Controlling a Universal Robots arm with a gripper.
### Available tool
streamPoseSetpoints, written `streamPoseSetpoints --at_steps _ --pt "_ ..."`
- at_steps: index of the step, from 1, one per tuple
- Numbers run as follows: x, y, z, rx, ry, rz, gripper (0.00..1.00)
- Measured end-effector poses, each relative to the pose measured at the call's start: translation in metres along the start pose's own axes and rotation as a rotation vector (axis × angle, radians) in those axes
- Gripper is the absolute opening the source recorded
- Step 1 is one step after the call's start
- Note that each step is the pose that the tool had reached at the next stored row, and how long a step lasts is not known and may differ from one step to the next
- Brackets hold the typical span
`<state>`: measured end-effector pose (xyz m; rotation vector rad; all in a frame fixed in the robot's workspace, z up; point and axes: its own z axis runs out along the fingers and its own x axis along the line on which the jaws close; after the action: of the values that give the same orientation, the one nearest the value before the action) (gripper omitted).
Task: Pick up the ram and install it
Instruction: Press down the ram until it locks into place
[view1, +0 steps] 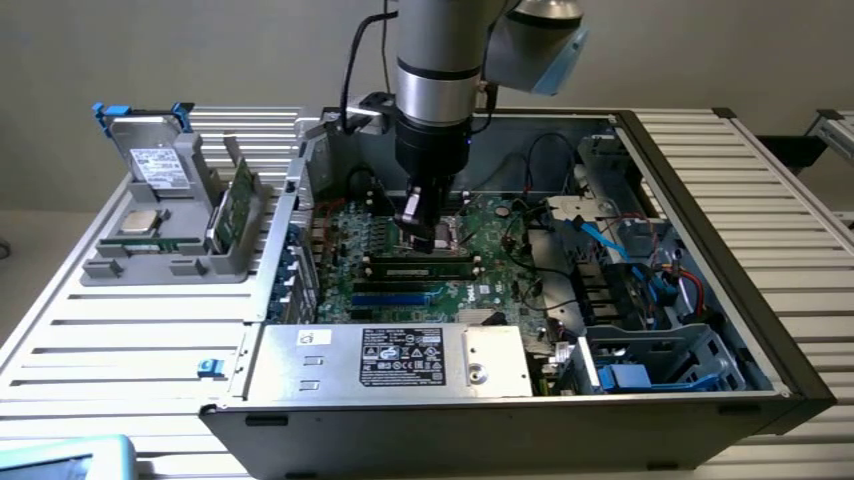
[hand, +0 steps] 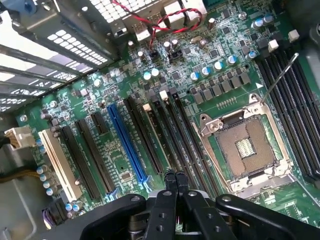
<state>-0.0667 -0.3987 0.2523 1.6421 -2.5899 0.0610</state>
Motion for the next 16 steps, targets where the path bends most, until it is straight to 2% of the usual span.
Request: streamPoseSetpoints --at_steps 16 --pt "0.0000 0.0000 0.0000 -0.0222 -0.0017 0.263 0.11"
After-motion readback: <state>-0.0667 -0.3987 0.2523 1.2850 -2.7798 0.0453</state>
